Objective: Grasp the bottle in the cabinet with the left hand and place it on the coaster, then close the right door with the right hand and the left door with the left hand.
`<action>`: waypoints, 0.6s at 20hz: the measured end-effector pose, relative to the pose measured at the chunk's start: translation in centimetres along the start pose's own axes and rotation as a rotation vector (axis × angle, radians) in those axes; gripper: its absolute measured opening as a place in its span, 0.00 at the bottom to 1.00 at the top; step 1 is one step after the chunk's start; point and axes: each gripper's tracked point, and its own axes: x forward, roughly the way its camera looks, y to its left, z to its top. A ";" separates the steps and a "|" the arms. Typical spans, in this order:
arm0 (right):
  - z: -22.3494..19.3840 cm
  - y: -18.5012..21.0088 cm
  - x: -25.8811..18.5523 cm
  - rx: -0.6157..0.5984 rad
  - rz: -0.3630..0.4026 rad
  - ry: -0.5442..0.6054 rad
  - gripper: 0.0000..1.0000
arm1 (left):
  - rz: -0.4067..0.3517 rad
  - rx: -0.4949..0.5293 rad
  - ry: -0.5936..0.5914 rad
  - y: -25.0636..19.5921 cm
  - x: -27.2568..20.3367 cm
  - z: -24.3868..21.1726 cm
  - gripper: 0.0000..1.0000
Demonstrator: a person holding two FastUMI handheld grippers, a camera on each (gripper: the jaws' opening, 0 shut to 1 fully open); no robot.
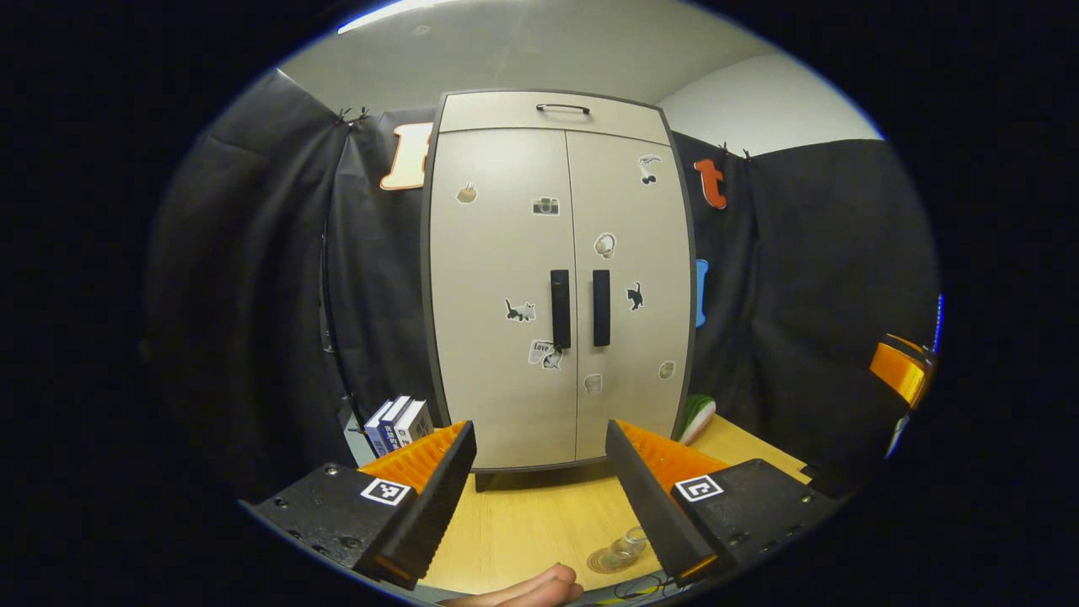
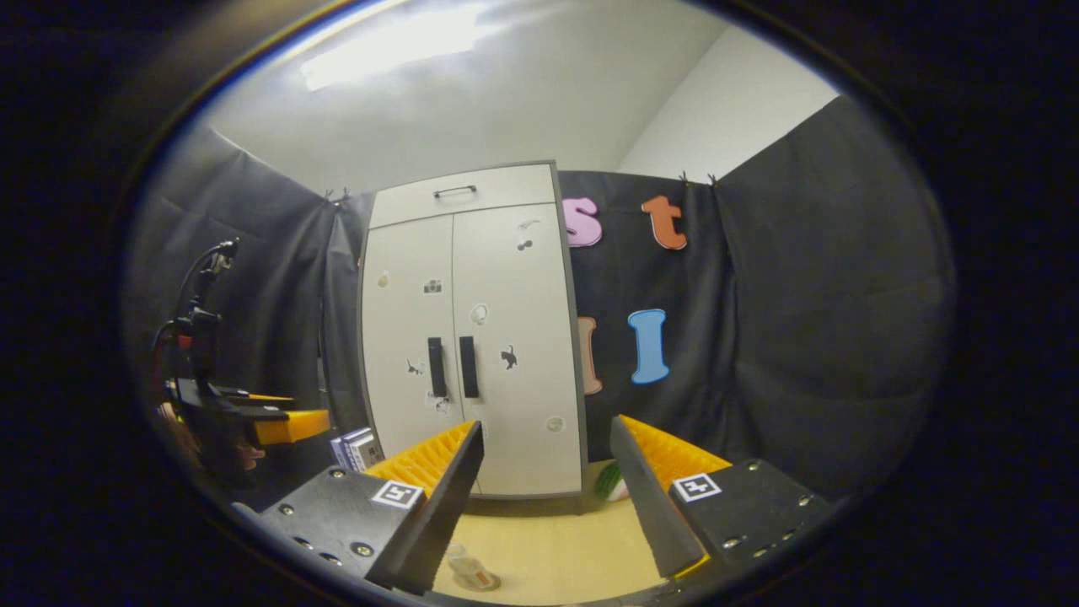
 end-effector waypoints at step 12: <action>1.5 -1.3 2.3 -0.019 -0.041 0.003 0.92 | -0.026 -0.071 -0.018 -1.6 0.5 1.7 0.96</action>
